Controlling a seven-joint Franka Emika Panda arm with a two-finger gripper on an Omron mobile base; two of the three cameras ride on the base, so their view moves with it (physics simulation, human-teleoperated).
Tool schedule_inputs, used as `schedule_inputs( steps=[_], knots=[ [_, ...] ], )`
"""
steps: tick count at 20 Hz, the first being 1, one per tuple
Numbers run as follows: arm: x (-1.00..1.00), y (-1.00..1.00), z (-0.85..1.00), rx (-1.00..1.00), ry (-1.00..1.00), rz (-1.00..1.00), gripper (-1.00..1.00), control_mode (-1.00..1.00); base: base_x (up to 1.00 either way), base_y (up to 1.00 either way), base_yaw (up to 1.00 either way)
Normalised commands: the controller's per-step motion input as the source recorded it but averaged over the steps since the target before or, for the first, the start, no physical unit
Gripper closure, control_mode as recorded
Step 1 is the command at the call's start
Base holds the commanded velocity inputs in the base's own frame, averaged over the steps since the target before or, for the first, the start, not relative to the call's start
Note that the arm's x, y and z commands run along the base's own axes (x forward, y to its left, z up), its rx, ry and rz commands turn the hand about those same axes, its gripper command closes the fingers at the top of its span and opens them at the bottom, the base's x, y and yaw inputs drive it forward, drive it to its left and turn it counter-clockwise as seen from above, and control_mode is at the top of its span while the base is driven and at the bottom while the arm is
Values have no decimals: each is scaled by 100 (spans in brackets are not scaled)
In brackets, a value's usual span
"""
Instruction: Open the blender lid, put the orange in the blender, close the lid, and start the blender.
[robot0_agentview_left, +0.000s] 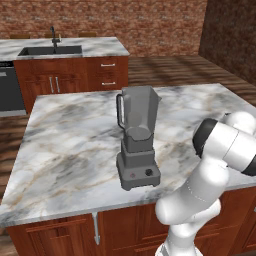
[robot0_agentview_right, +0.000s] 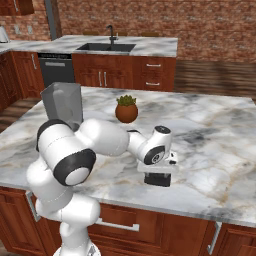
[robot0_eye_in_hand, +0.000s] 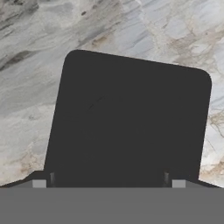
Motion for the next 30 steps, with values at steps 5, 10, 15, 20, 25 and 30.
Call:
schedule_inputs(
  steps=[5, 10, 15, 20, 25, 30],
  knots=[
    [5, 0, -3, 0, -6, 3, -100, -100, 0, 0, 0],
    [8, 0, 0, 0, -6, 0, -100, -100, 0, 0, 0],
    [7, 1, -14, 0, 0, 0, -100, -100, 0, 0, 0],
    [15, 5, -36, 0, 0, 0, -100, -100, 0, 0, 0],
    [6, 30, -44, -1, 0, 0, 100, -100, 0, 0, 0],
    [0, 34, -4, 0, 0, 0, 100, -100, 0, 0, 0]
  ],
)
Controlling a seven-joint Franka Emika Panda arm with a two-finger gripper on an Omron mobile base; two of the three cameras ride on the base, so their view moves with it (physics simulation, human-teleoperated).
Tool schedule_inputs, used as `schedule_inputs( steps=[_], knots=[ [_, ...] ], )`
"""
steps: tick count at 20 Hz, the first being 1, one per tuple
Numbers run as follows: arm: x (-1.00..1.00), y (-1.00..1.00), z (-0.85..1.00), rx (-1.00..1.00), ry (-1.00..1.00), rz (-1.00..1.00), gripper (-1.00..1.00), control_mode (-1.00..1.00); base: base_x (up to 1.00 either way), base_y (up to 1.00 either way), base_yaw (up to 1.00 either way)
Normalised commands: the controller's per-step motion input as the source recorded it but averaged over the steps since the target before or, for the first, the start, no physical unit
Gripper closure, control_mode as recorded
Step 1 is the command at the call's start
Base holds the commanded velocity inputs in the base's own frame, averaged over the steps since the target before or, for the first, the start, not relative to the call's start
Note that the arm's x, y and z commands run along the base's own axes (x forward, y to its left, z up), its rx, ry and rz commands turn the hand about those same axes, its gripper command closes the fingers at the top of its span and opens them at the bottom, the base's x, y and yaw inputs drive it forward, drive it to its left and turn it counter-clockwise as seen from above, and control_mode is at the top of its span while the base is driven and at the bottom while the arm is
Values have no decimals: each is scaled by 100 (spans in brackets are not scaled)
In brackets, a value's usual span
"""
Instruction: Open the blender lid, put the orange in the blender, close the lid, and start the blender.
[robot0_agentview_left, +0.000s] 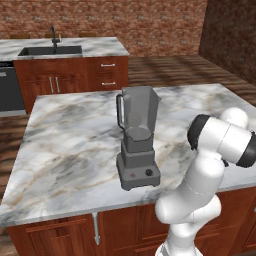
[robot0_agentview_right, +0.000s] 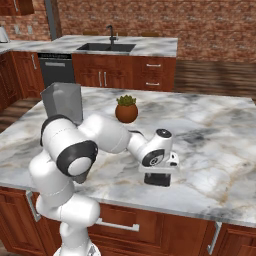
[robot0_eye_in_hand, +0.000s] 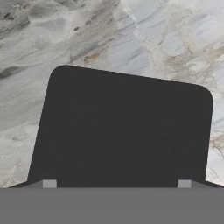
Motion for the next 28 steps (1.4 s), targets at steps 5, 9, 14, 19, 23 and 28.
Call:
schedule_inputs(
  steps=[5, 9, 14, 19, 23, 28],
  knots=[
    [-1, 15, 65, 0, -6, 0, 100, -100, 0, 0, 0],
    [-17, 0, 97, 0, -15, 0, 100, -100, 0, 0, 0],
    [-27, 0, 100, 0, -15, 0, 100, -100, 0, 0, 0],
    [-30, 24, 100, 0, -6, -1, 100, -100, 0, 0, 0],
    [-33, 59, 100, 0, 0, -4, 100, -100, 0, 0, 0],
    [-30, 74, 100, 0, 0, -3, 100, -100, 0, 0, 0]
  ],
)
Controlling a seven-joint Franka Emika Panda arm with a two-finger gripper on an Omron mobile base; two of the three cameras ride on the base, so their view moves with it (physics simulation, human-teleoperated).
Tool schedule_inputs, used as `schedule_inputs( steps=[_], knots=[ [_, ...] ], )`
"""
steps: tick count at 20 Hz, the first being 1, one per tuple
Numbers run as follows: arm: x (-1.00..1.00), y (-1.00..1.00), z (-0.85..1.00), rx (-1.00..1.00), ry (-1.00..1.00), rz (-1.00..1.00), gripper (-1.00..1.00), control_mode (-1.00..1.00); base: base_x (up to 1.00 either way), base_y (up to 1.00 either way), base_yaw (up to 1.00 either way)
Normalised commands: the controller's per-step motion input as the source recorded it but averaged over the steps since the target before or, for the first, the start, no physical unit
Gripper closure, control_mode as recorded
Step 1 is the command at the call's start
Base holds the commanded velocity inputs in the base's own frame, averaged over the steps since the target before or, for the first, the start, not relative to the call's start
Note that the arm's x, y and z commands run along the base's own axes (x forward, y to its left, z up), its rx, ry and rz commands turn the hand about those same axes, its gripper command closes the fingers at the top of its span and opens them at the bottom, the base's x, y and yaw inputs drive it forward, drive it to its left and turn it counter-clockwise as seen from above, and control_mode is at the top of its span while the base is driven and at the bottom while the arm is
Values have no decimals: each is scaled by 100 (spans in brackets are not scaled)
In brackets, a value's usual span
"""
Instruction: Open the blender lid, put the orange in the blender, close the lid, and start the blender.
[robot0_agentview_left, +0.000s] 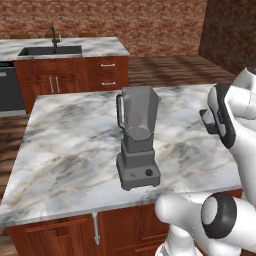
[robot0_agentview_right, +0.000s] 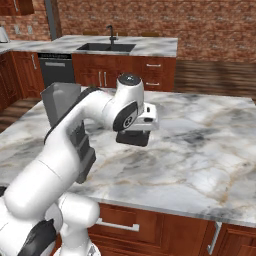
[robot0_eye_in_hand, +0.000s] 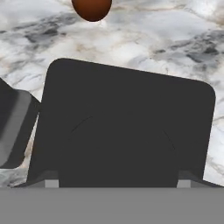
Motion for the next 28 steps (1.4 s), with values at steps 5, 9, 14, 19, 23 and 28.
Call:
schedule_inputs(
  steps=[5, 9, 14, 19, 23, 28],
  knots=[
    [-31, 75, 100, 0, 0, -3, 100, -100, 0, 0, 0],
    [-36, 74, 93, 0, 0, -5, 100, -100, 0, 0, 0],
    [-34, 71, 88, 0, 0, -5, 100, -100, 0, 0, 0],
    [-17, 83, 82, 0, 0, -3, 100, -100, 0, 0, 0],
    [0, 96, 54, 0, 0, -4, 100, -100, 0, 0, 0],
    [25, 89, 4, 0, 1, -4, 100, -100, 0, 0, 0]
  ],
)
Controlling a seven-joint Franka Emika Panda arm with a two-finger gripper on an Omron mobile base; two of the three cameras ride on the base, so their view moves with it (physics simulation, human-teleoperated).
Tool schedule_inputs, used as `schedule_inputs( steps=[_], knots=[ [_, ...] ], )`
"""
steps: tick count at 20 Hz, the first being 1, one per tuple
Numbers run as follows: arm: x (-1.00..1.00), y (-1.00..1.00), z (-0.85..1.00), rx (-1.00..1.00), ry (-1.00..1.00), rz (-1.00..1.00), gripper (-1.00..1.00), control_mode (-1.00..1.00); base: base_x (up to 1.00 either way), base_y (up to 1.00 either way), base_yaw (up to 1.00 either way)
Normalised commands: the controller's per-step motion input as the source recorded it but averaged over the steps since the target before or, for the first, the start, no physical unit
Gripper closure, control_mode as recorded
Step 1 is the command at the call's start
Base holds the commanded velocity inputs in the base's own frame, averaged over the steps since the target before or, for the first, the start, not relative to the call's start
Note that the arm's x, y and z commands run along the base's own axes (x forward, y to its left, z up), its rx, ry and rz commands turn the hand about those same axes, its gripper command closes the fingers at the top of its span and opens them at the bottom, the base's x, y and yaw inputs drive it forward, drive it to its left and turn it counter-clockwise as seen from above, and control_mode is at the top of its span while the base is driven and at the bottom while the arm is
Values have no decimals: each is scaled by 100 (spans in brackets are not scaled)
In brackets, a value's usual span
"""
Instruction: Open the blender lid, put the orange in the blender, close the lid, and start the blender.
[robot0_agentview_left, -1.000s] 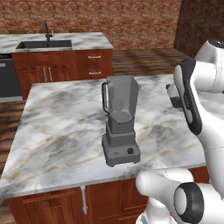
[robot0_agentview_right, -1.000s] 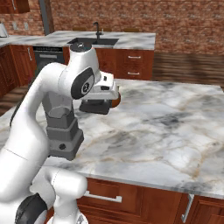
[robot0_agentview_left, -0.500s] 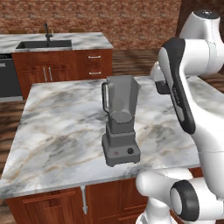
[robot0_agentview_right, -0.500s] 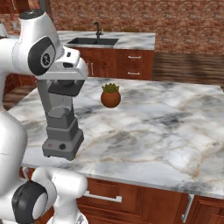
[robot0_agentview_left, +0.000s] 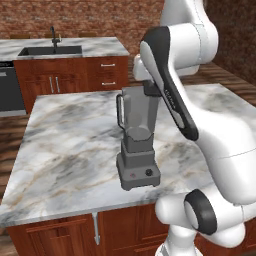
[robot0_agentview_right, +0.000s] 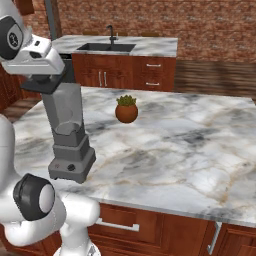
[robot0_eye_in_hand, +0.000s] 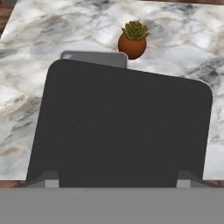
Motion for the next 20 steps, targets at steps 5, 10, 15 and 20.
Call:
schedule_inputs(
  steps=[5, 10, 15, 20],
  knots=[
    [36, 18, -12, 0, 4, 0, 100, -100, 0, 0, 0],
    [40, 0, -23, 0, 4, 0, 100, -100, 0, 0, 0],
    [35, 5, -31, -1, 14, 0, 100, -100, 0, 0, 0],
    [33, 8, -16, -4, 19, 0, 100, -100, 0, 0, 0]
  ],
)
